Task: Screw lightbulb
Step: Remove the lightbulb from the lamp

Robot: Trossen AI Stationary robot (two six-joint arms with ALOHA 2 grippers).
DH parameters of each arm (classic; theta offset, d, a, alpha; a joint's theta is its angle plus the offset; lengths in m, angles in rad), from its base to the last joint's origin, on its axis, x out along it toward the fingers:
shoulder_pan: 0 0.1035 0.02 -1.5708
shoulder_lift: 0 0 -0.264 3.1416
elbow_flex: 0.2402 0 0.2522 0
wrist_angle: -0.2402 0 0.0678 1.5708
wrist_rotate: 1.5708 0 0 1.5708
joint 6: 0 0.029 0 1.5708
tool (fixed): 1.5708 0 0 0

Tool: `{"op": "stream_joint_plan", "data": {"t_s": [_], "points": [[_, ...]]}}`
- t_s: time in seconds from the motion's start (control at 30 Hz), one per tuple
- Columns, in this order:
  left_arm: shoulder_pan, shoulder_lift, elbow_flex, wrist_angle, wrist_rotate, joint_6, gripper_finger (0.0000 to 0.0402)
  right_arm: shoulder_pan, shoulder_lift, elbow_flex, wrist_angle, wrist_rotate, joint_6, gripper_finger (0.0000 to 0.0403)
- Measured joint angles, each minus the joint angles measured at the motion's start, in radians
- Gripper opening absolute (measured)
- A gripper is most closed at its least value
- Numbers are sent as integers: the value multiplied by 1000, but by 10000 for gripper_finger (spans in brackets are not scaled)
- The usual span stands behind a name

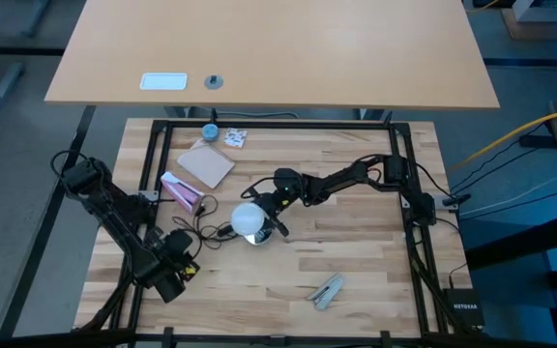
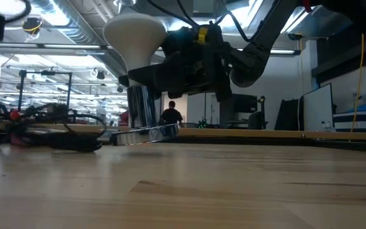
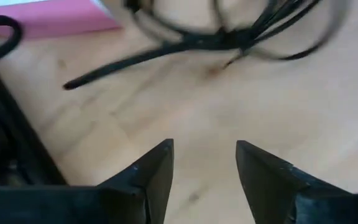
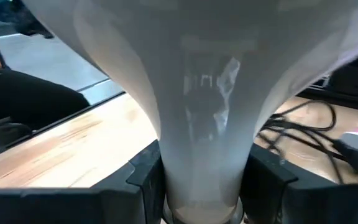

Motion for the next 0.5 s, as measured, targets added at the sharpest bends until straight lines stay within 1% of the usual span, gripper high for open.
{"op": "stream_joint_plan", "data": {"t_s": [0.13,0.2,0.27,0.3,0.37,0.43,0.5], "points": [[-6,0,52,49,0,62,153,0,0,0,0,55,0,165],[-6,0,63,111,-1,101,149,0,0,0,0,70,0,165],[-6,0,64,211,-15,143,147,0,0,0,0,70,1,165],[-6,0,64,262,-40,171,147,0,0,0,0,70,1,165],[-6,0,64,363,-134,240,147,0,0,0,0,70,1,165],[-3,0,64,450,-256,326,147,0,0,0,0,70,1,165],[5,0,64,502,-379,396,146,0,0,0,0,70,1,165]]}}
